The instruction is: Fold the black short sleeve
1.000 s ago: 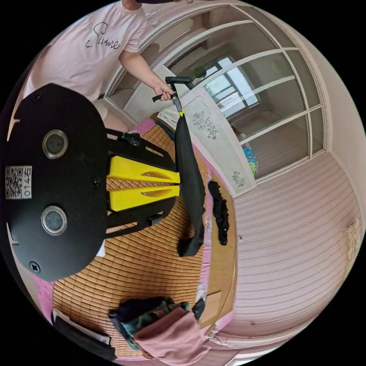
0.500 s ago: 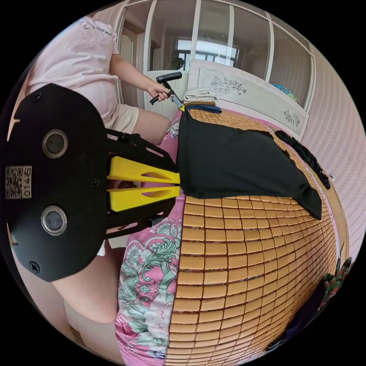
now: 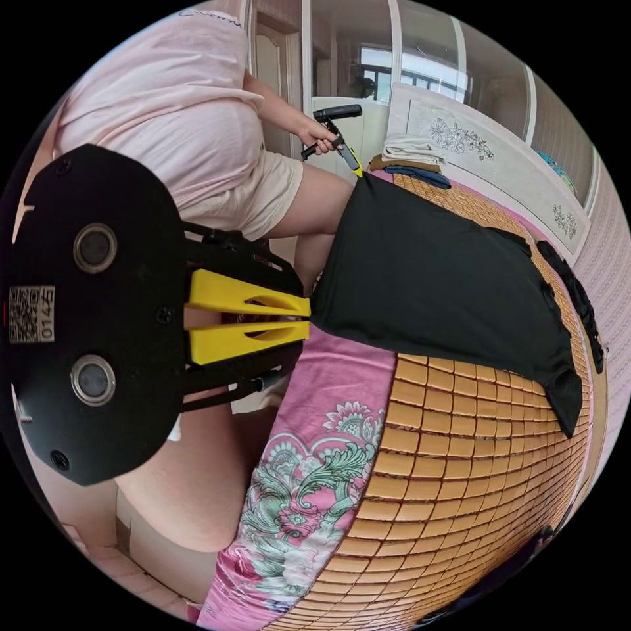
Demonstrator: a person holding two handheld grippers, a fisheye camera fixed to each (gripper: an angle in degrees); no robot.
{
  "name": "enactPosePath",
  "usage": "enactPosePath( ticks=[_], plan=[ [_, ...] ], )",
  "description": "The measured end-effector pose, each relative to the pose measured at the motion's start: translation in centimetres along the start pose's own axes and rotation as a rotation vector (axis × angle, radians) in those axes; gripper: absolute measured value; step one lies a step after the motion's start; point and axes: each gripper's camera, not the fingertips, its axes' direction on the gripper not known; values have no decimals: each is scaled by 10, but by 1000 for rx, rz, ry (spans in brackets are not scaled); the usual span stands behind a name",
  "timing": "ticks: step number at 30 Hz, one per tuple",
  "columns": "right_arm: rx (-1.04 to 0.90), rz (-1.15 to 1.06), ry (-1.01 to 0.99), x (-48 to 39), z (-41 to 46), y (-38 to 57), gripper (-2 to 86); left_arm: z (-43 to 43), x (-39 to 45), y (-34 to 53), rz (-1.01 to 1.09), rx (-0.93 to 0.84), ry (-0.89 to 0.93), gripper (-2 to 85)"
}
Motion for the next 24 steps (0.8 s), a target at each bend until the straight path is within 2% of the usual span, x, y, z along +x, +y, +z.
enactPosePath(
  ticks=[4,6,9,11,14,19,24],
  plan=[
    [-38,13,48,16,-1,17,4,-6,19,2,12,8,60,-3],
    [-42,13,102,22,-6,26,3,-15,37,-3,88,-30,31,-1],
    [-33,13,142,33,-15,42,3,-36,99,-9,373,-52,-236,10],
    [-16,15,147,39,-21,51,3,-47,164,-6,652,-40,-553,24],
    [13,13,142,46,-28,63,2,-51,239,7,931,54,-888,30],
    [5,-20,147,48,-33,80,2,-59,318,26,1108,251,-1034,38],
    [-31,-52,160,51,-34,98,2,-68,357,37,1137,402,-1111,40]
  ],
)
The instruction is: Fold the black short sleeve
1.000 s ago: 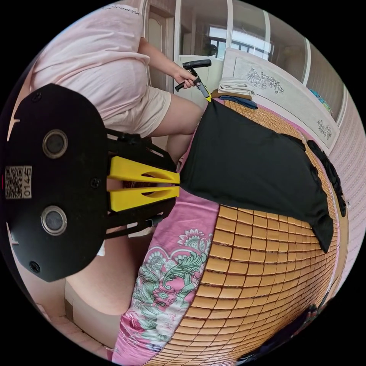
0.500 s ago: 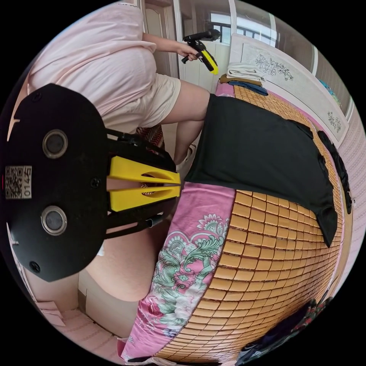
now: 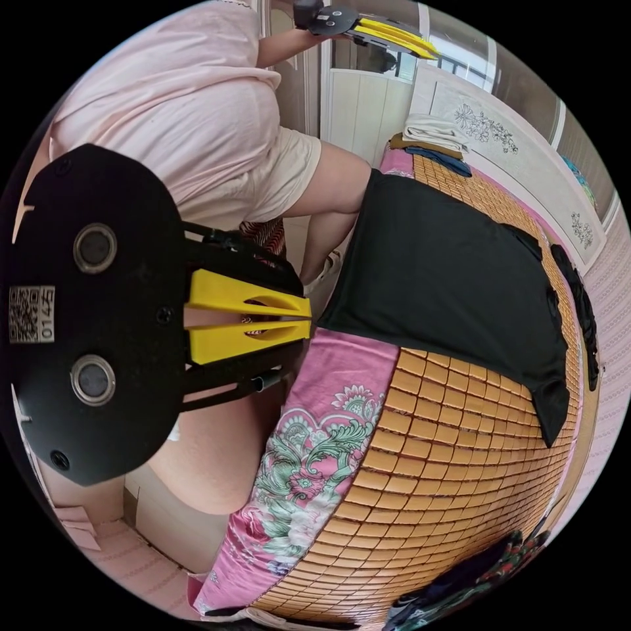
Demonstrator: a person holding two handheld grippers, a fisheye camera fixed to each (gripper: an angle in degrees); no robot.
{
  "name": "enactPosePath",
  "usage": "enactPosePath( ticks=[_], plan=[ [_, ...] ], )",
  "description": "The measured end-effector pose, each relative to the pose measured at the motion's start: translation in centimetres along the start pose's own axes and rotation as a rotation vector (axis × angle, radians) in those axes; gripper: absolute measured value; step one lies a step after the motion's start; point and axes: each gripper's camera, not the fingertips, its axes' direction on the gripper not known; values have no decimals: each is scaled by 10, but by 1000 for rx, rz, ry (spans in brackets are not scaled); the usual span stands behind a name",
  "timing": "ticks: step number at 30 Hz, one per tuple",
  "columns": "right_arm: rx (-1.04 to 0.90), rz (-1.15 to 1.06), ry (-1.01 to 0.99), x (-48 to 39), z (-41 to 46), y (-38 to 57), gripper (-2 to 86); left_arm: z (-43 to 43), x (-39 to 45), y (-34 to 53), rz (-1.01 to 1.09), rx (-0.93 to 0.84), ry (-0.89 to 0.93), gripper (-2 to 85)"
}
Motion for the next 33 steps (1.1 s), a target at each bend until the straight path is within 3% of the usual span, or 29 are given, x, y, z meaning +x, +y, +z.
enactPosePath(
  ticks=[7,15,20,23,29,33],
  plan=[
    [16,-12,-15,8,-14,25,4,-11,-8,-7,-78,74,-27,17],
    [71,-60,4,20,-38,18,26,33,-12,-18,-186,132,114,3],
    [223,-53,53,50,-72,-24,76,122,-12,-26,-399,152,406,-1],
    [323,-11,42,85,-95,-69,89,184,-11,-48,-465,176,471,4],
    [402,94,57,173,-131,-180,91,324,-27,-129,-540,223,756,61],
    [429,158,-63,213,-149,-213,85,379,-30,-179,-517,290,833,66]
  ],
)
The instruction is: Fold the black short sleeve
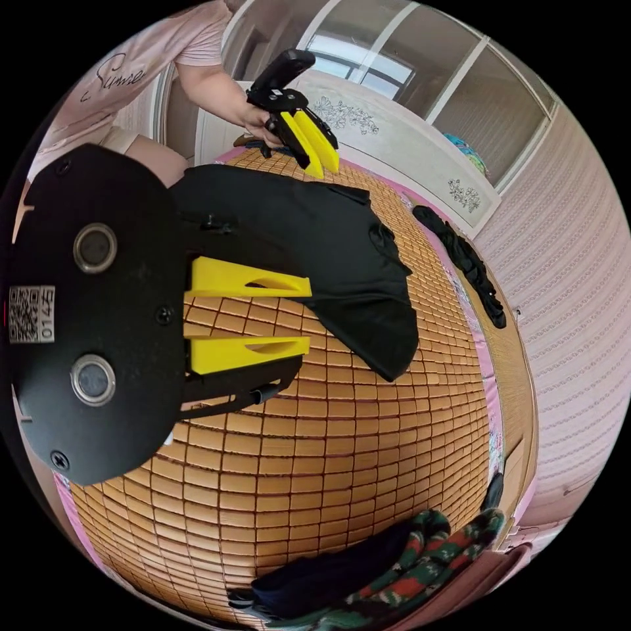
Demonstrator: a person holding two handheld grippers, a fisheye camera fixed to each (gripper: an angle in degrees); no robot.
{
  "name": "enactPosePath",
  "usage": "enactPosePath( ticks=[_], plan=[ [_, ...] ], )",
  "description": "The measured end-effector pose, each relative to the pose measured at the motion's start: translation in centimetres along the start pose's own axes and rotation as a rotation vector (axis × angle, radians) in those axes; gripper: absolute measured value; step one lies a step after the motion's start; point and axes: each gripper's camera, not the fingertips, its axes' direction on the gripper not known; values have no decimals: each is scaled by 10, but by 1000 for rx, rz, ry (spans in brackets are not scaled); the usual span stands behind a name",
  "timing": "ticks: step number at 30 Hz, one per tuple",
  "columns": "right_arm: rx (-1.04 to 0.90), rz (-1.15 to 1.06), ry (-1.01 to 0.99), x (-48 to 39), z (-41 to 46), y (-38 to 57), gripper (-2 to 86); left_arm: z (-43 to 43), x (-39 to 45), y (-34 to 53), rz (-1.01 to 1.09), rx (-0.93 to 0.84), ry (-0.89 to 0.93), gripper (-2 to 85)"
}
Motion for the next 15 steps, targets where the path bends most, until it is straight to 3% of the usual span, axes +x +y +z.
enactPosePath(
  ticks=[5,11,14,15],
  plan=[
    [-92,46,18,19,-10,9,83,79,-29,-64,-105,-110,115,78],
    [-149,49,77,55,-20,-13,79,163,-57,-107,-202,-214,103,106],
    [-118,74,26,68,-16,-39,78,216,-63,-109,-224,-413,110,76],
    [-95,80,9,69,-15,-47,77,217,-64,-109,-217,-382,113,57]
  ],
)
